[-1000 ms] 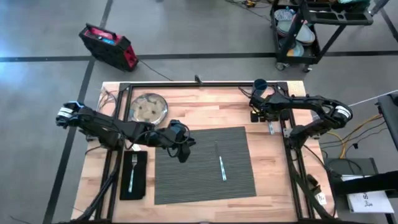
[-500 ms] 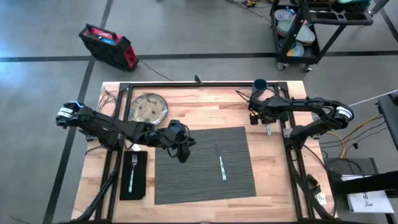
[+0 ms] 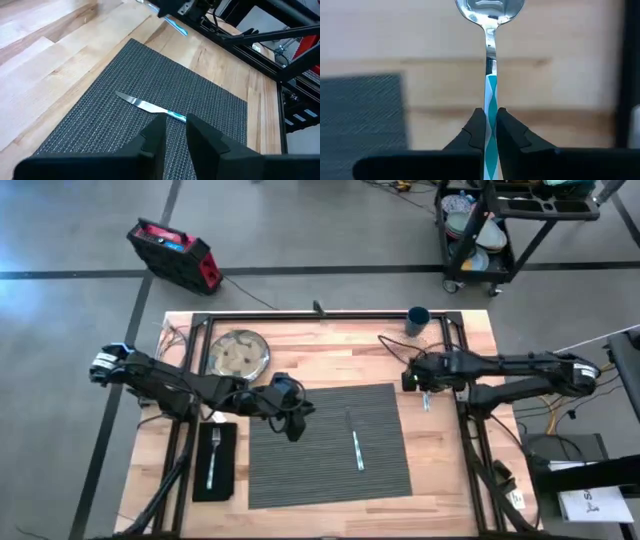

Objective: Set table place
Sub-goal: Put the white and blue patterned spoon on the dark blue table mat, then adjust the white and blue patterned knife on the dark blue table mat

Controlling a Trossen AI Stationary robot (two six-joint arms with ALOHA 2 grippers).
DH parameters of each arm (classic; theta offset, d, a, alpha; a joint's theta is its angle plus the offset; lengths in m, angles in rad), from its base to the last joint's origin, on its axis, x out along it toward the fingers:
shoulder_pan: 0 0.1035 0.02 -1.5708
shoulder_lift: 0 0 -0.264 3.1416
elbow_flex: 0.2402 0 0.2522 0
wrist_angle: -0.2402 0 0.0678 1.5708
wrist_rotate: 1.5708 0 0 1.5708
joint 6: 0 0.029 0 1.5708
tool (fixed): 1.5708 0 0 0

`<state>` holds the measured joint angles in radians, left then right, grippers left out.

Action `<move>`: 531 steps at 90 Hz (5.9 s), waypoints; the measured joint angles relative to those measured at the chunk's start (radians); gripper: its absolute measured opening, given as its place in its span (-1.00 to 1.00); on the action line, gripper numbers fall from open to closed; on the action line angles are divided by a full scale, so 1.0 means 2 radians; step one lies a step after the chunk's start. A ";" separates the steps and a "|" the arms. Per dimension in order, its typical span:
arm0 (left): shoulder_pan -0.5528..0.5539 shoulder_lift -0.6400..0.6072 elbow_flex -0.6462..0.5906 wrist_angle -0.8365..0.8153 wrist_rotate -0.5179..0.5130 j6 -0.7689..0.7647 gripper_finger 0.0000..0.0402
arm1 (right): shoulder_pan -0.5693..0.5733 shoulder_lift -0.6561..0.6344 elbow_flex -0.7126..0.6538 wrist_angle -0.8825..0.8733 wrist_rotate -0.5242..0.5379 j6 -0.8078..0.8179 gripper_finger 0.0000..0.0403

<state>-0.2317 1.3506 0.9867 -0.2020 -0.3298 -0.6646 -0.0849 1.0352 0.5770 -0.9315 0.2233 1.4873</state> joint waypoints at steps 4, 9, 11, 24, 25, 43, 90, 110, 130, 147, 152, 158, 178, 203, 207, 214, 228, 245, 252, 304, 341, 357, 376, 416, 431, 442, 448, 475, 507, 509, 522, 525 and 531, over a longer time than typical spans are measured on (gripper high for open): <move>0.000 0.000 0.000 0.000 0.000 0.001 -0.71 | 0.048 -0.003 0.001 0.003 0.014 0.049 -0.99; 0.000 0.000 0.000 0.001 0.000 0.001 -0.71 | 0.109 0.001 0.001 0.014 0.034 0.116 -0.99; 0.000 0.000 0.000 0.001 0.000 0.001 -0.71 | 0.134 0.005 0.001 0.019 0.041 0.141 -0.99; 0.000 0.000 0.000 0.004 -0.009 0.005 -0.71 | 0.264 0.050 0.002 0.064 0.074 0.281 -1.00; 0.000 0.000 0.000 0.004 -0.010 0.005 -0.71 | 0.272 0.055 0.002 0.068 0.075 0.287 -1.00; 0.000 0.000 0.000 0.006 -0.011 0.014 -0.71 | 0.318 0.156 0.069 0.056 0.071 0.299 -1.00; 0.000 0.000 0.000 0.011 -0.014 0.022 -0.71 | 0.245 0.244 0.135 0.104 0.045 0.211 -1.00; 0.000 0.000 0.000 0.012 -0.014 0.023 -0.71 | 0.246 0.254 0.135 0.115 0.031 0.218 -1.00; 0.000 0.000 0.000 0.012 -0.014 0.027 -0.71 | 0.246 0.269 0.135 0.138 0.018 0.216 -1.00; 0.000 0.000 0.000 0.011 -0.014 0.027 -0.71 | 0.247 0.276 0.135 0.140 0.014 0.216 -1.00; 0.000 0.000 0.000 0.011 -0.014 0.027 -0.71 | 0.247 0.276 0.135 0.142 0.014 0.213 -1.00; 0.000 0.000 0.000 0.011 -0.014 0.027 -0.71 | 0.247 0.276 0.135 0.140 0.016 0.214 -0.99; 0.000 0.000 0.000 0.011 -0.014 0.027 -0.71 | 0.247 0.276 0.135 0.140 0.019 0.218 -0.78; 0.000 0.000 0.000 0.011 -0.013 0.027 -0.71 | 0.247 0.276 0.135 0.139 0.020 0.219 -0.70; 0.000 0.000 0.000 0.011 -0.013 0.027 -0.71 | 0.247 0.274 0.135 0.139 0.023 0.216 -0.72; 0.000 0.000 0.000 0.011 -0.013 0.027 -0.71 | 0.247 0.266 0.137 0.135 0.033 0.205 -0.77; 0.000 0.000 0.000 0.012 -0.013 0.027 -0.71 | 0.247 0.233 0.172 0.099 0.078 0.154 -0.85; 0.000 0.000 0.000 0.016 -0.014 0.027 -0.71 | 0.245 0.189 0.266 -0.003 0.166 0.058 -0.93; 0.002 0.000 0.000 0.021 -0.013 0.027 -0.71 | 0.245 0.176 0.314 -0.049 0.205 0.018 -0.94; 0.004 -0.094 0.000 -0.192 0.043 0.078 -0.71 | 0.239 0.179 0.503 -0.064 0.400 -0.105 -0.94; 0.002 -0.144 0.000 -0.283 0.043 0.076 -0.71 | 0.225 0.350 0.499 -0.085 0.233 -0.006 -0.94; 0.002 -0.142 0.000 -0.281 0.043 0.074 -0.71 | 0.210 0.425 0.498 -0.127 0.118 0.040 -0.94; 0.001 -0.128 0.000 -0.281 0.053 0.070 -0.71 | 0.194 0.479 0.498 -0.118 0.029 -0.015 -0.94; 0.000 -0.115 -0.001 -0.284 0.079 0.070 -0.71 | 0.185 0.489 0.474 -0.023 -0.021 -0.047 -0.32; -0.003 -0.116 -0.001 -0.287 0.079 0.070 -0.71 | 0.186 0.489 0.463 -0.025 -0.020 -0.033 -0.02; -0.006 -0.116 -0.001 -0.287 0.079 0.070 -0.71 | 0.186 0.489 0.445 -0.010 -0.025 -0.020 0.02; -0.008 -0.116 -0.001 -0.288 0.079 0.070 -0.71 | 0.186 0.489 0.431 0.017 -0.033 -0.019 -0.01; -0.015 -0.116 -0.001 -0.290 0.079 0.070 -0.71 | 0.188 0.489 0.399 0.040 -0.037 0.020 -0.51; -0.018 -0.116 -0.001 -0.290 0.079 0.068 -0.71 | 0.199 0.454 0.405 0.031 0.000 0.030 -0.97; -0.018 -0.116 -0.001 -0.290 0.079 0.068 -0.71 | 0.200 0.447 0.408 0.027 0.006 0.030 -0.98; -0.018 -0.116 -0.001 -0.291 0.079 0.065 -0.71 | 0.204 0.409 0.435 -0.049 0.053 0.067 -0.99; -0.018 -0.116 -0.001 -0.290 0.079 0.063 -0.71 | 0.206 0.403 0.439 -0.075 0.057 0.085 -0.99; -0.018 -0.116 -0.001 -0.290 0.079 0.060 -0.71 | 0.208 0.391 0.440 -0.118 0.058 0.121 -0.99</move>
<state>-0.2676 1.1187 0.9848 -0.7827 -0.1723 -0.5438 0.3320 1.8174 1.4570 -1.1666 0.3402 1.7283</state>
